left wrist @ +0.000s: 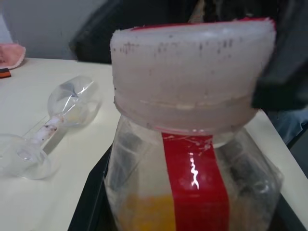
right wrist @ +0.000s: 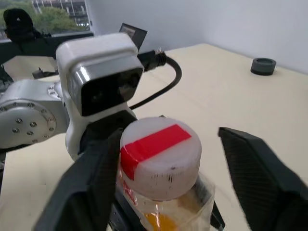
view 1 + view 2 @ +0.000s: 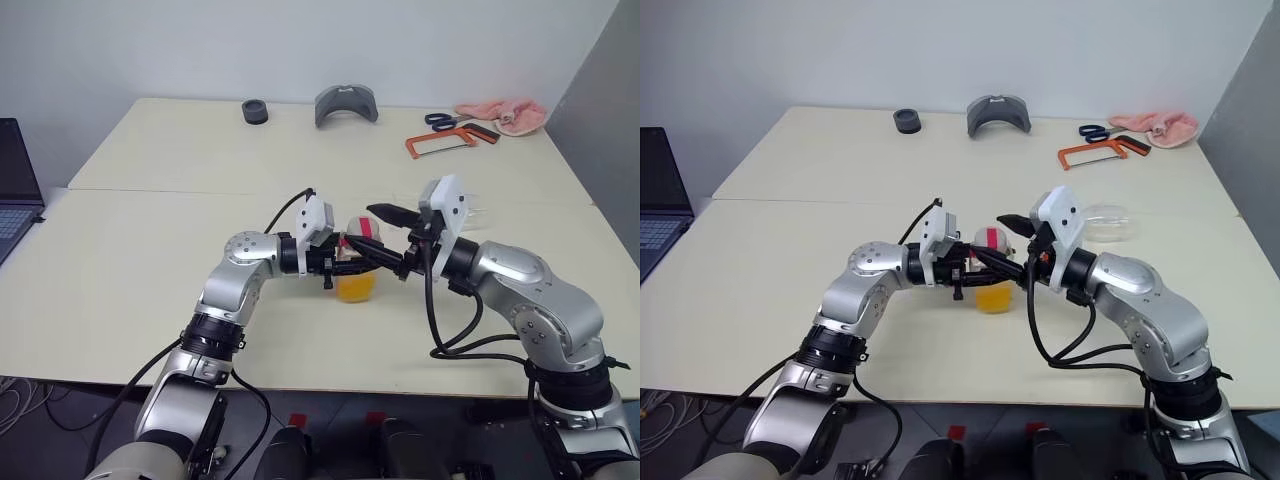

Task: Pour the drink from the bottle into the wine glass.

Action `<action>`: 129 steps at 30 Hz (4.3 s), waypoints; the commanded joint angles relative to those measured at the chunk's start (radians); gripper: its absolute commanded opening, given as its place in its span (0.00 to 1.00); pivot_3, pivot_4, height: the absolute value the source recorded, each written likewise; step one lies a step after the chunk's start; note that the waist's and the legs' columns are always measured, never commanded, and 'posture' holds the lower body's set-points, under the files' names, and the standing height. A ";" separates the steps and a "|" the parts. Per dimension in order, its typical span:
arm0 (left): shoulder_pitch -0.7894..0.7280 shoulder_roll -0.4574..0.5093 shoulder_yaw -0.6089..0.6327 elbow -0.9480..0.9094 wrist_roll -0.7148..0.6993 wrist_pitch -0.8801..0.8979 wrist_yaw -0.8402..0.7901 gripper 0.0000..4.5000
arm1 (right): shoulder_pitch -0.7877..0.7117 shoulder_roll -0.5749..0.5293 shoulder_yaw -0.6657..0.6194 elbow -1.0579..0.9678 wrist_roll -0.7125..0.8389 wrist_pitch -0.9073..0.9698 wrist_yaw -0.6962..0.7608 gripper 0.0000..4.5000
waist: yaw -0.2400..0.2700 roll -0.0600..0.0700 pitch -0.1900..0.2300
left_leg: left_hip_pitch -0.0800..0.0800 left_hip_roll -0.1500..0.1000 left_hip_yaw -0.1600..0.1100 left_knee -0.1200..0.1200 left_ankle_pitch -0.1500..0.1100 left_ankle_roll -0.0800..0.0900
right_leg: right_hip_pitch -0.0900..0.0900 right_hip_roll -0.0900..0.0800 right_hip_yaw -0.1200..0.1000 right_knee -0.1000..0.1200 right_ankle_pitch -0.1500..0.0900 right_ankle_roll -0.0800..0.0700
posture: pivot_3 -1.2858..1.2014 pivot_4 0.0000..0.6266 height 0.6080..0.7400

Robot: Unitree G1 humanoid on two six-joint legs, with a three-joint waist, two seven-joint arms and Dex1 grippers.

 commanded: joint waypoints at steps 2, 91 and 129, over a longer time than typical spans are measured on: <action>-0.013 -0.003 0.008 -0.028 -0.007 -0.025 0.000 0.38 | -0.012 0.006 -0.016 -0.015 -0.008 -0.027 0.003 0.43 | 0.000 0.000 0.000 | 0.000 0.000 0.000 0.000 0.000 0.000 | 0.000 0.000 0.000 0.000 0.000 0.000 | 0.52 0.24 1.00; -0.048 -0.045 0.009 0.006 0.031 -0.071 0.019 0.37 | 0.164 -0.062 -0.127 -0.236 0.008 -0.022 -0.005 0.87 | 0.004 0.002 0.001 | -0.014 0.000 -0.012 0.012 0.000 0.001 | -0.005 -0.002 -0.004 0.002 0.000 0.000 | 0.52 0.24 1.00; -0.060 0.012 -0.041 0.017 0.008 -0.034 -0.151 0.37 | -0.007 -0.090 0.013 0.035 -0.015 -0.153 0.343 0.42 | -0.010 0.003 0.002 | -0.014 -0.002 0.001 0.013 0.000 0.001 | -0.012 0.002 0.000 0.010 0.000 0.000 | 0.52 0.24 1.00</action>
